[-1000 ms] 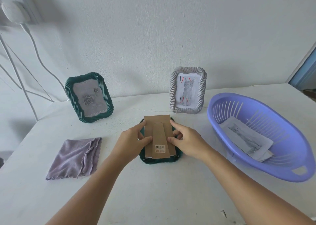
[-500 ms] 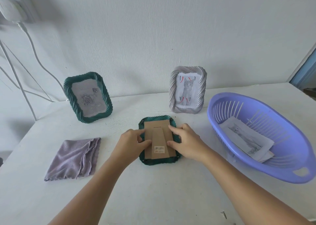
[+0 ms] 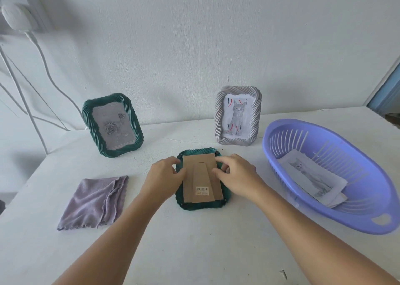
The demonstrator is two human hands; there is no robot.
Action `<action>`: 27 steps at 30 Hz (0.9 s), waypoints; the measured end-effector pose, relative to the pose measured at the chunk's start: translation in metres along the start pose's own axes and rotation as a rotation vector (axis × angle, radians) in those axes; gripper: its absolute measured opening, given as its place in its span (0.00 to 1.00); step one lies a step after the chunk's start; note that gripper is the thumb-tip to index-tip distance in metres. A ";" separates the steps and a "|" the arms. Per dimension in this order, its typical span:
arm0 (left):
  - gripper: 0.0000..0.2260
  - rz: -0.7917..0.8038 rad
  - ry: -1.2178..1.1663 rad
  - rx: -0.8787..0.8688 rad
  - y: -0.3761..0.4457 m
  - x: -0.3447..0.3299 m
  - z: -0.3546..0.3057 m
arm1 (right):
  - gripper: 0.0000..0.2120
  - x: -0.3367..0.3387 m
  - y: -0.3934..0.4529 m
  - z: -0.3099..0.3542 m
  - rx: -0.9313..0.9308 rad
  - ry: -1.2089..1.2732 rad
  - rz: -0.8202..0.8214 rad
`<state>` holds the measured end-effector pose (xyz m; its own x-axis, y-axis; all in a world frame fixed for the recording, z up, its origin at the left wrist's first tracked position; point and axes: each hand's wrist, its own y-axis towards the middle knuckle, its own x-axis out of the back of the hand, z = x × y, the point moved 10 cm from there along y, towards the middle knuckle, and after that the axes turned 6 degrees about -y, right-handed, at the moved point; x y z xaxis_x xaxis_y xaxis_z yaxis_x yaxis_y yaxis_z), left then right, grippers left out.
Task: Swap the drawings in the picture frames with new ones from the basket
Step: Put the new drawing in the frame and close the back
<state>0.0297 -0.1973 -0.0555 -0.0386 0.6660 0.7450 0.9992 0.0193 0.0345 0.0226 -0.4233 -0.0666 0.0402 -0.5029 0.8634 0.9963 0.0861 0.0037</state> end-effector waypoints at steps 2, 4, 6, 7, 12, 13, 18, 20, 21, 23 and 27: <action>0.14 -0.031 -0.002 -0.009 0.003 0.003 -0.005 | 0.20 0.008 0.004 0.000 -0.028 0.009 -0.061; 0.14 -0.024 -0.017 -0.009 0.005 0.002 -0.010 | 0.20 0.010 0.008 0.000 -0.047 -0.008 -0.074; 0.12 0.006 -0.025 -0.003 0.006 -0.005 -0.009 | 0.20 0.005 0.011 0.000 -0.058 -0.054 -0.042; 0.12 0.020 -0.021 -0.001 0.006 -0.009 -0.008 | 0.21 0.002 0.012 -0.001 -0.063 -0.073 -0.018; 0.23 0.026 -0.069 0.021 0.007 -0.016 0.001 | 0.27 -0.007 0.015 -0.009 -0.087 -0.083 0.035; 0.24 0.021 -0.088 0.024 0.007 -0.016 0.002 | 0.28 -0.008 0.016 -0.010 -0.092 -0.086 0.039; 0.25 0.028 -0.126 0.048 0.008 -0.020 0.008 | 0.29 -0.015 0.020 -0.015 -0.103 -0.123 0.083; 0.25 0.029 -0.158 0.068 0.010 -0.022 0.011 | 0.28 -0.016 0.021 -0.016 -0.105 -0.127 0.096; 0.24 0.025 -0.185 0.081 0.011 -0.022 0.013 | 0.28 -0.017 0.022 -0.016 -0.105 -0.133 0.105; 0.24 0.022 -0.237 0.109 0.013 -0.023 0.019 | 0.28 -0.018 0.023 -0.016 -0.102 -0.146 0.117; 0.25 0.030 -0.283 0.129 0.014 -0.025 0.023 | 0.28 -0.018 0.023 -0.015 -0.097 -0.154 0.124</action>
<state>0.0446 -0.1964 -0.0895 -0.0234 0.8485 0.5286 0.9934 0.0791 -0.0830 0.0462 -0.4252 -0.0900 0.1584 -0.3557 0.9211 0.9874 0.0521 -0.1497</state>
